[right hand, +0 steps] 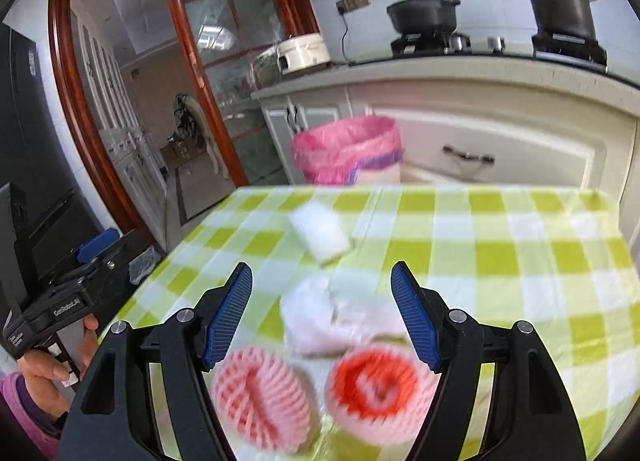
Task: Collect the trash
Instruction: 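Move both grippers back over the table toward the remaining items, then grasp the white foam block with the left gripper while the right gripper grasps the pink foam net, then carry the foam block and pink net over the pink bin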
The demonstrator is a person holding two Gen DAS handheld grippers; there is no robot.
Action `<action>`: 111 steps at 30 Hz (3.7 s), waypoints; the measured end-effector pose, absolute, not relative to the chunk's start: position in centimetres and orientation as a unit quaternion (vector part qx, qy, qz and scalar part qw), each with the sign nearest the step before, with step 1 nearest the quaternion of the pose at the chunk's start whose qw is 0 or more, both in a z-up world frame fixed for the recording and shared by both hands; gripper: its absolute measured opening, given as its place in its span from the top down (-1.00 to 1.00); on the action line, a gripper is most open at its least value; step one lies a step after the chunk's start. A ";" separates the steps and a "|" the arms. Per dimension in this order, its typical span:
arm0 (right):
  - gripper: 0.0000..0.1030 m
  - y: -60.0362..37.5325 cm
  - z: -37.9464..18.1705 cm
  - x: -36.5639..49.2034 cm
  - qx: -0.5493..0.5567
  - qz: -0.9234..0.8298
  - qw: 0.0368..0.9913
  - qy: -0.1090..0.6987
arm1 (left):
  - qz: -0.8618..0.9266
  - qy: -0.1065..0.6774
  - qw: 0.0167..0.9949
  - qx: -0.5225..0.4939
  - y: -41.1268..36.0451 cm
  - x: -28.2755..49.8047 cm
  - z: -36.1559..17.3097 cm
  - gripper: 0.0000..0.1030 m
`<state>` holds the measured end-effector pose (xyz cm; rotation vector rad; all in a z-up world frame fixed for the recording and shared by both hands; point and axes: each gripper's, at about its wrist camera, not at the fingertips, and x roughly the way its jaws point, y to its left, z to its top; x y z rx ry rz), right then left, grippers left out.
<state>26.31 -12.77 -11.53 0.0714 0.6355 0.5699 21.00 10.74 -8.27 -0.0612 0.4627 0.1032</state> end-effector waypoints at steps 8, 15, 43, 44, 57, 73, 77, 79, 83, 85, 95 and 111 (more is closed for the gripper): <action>-0.33 -10.1 -15.0 22.2 -0.004 0.309 0.890 0.335 | 0.083 0.229 0.970 -0.018 11.7 19.3 -9.8 -0.91; -0.33 -7.2 -18.1 21.1 -0.036 0.315 0.878 0.359 | 0.095 0.231 0.968 -0.037 14.0 18.1 -10.0 -0.91; 0.46 -16.5 -10.0 29.9 0.018 0.279 0.925 0.259 | 0.052 0.292 0.952 -0.071 7.6 38.1 -12.6 -0.91; 0.46 -16.7 -10.2 30.3 0.020 0.279 0.924 0.261 | 0.053 0.297 0.951 -0.069 7.3 38.9 -13.0 -0.91; 0.46 -19.2 -12.7 34.3 0.051 0.282 0.916 0.281 | 0.055 0.353 0.933 -0.038 5.0 44.7 -17.6 -0.85; 0.46 -17.2 -11.5 34.8 0.051 0.284 0.920 0.266 | 0.027 0.259 0.965 -0.044 6.4 38.9 -11.8 -0.46; 0.46 -15.4 -10.1 35.0 0.044 0.288 0.923 0.250 | 0.020 0.234 0.971 -0.036 7.1 36.7 -9.7 -0.46; 0.46 -14.5 -9.5 35.1 0.041 0.290 0.924 0.244 | 0.020 0.224 0.974 -0.029 7.3 35.8 -8.8 -0.46; 0.46 -12.6 -8.6 35.0 0.034 0.295 0.925 0.236 | 0.014 0.212 0.977 -0.031 8.3 34.4 -7.3 -0.46; 0.46 -11.5 -8.2 34.9 0.028 0.298 0.926 0.231 | 0.013 0.204 0.978 -0.031 8.8 33.7 -6.5 -0.46; 0.46 -8.6 -5.1 36.3 0.008 0.310 0.929 0.203 | 0.014 0.174 0.984 -0.031 10.9 31.8 -3.1 -0.46; 0.46 -5.8 -1.9 49.5 0.017 0.321 0.926 0.197 | 0.002 0.166 0.986 -0.025 13.0 43.8 -0.1 -0.47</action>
